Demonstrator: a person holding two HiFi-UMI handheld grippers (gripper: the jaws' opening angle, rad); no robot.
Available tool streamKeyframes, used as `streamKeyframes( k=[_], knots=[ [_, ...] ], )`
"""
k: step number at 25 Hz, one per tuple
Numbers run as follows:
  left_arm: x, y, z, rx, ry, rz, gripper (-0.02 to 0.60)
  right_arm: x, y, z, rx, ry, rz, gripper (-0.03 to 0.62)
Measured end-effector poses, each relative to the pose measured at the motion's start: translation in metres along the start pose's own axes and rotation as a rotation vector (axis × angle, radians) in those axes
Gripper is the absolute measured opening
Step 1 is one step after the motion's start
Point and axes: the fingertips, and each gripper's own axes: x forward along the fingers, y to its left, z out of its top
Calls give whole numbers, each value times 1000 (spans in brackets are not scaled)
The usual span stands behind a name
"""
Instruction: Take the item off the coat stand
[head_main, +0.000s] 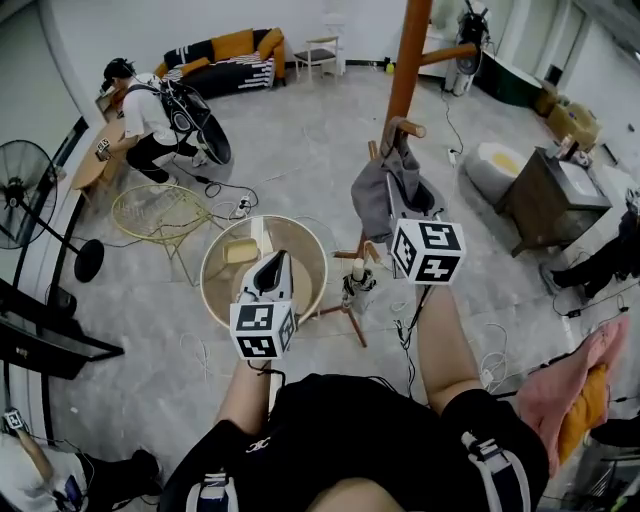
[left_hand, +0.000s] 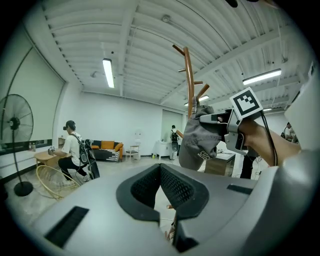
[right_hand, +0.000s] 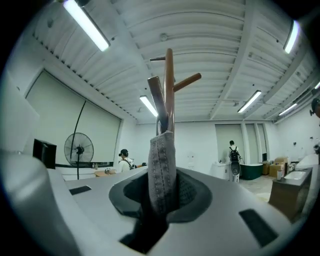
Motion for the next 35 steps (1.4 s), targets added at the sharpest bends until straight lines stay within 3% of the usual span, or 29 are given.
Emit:
streamKeyframes(
  k=[2, 11, 15, 22, 29, 35],
  knots=[
    [-4, -6, -1, 0, 7, 23, 17, -5, 1, 6, 8, -16, 32, 78],
    [-6, -43, -3, 13, 21, 88, 17, -54, 2, 53, 32, -180, 218, 74],
    [-3, -56, -2, 8, 12, 113, 17, -78, -7, 56, 15, -203, 237, 72],
    [8, -106, -6, 10, -10, 99, 17, -115, -44, 3, 69, -118, 243, 69],
    [9, -172, -19, 12, -6, 86, 17, -150, -79, -79, 62, 22, 239, 69],
    [-1, -188, -30, 9, 4, 98, 17, -161, -86, -113, 105, 96, 244, 69]
  ],
)
